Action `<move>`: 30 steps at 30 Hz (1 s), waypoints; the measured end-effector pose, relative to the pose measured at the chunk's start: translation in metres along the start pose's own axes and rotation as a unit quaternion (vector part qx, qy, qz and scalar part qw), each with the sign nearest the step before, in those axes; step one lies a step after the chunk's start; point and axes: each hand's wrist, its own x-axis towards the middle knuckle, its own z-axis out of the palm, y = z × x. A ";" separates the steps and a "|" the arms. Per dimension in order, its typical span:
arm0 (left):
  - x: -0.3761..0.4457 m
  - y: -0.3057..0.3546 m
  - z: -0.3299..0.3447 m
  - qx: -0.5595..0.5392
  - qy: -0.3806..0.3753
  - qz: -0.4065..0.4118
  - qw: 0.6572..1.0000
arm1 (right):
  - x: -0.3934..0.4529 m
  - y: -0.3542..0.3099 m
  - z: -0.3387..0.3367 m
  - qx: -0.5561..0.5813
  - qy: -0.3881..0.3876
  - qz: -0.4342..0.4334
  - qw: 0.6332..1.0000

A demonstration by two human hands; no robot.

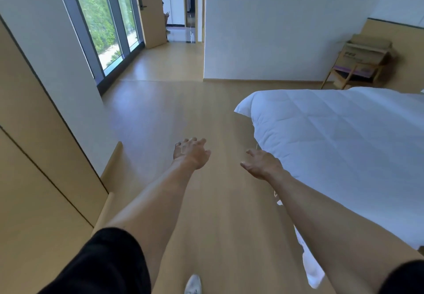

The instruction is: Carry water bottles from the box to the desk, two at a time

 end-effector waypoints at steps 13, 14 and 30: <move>0.261 -0.042 -0.040 -0.008 -0.046 0.028 0.999 | 0.248 -0.054 -0.045 0.000 -0.007 0.022 1.000; 0.278 -0.043 -0.041 -0.010 -0.047 0.029 0.998 | 0.266 -0.055 -0.047 0.002 -0.006 0.021 1.000; 0.594 -0.017 -0.078 0.014 -0.032 -0.004 0.999 | 0.599 -0.049 -0.113 0.006 -0.039 -0.016 0.999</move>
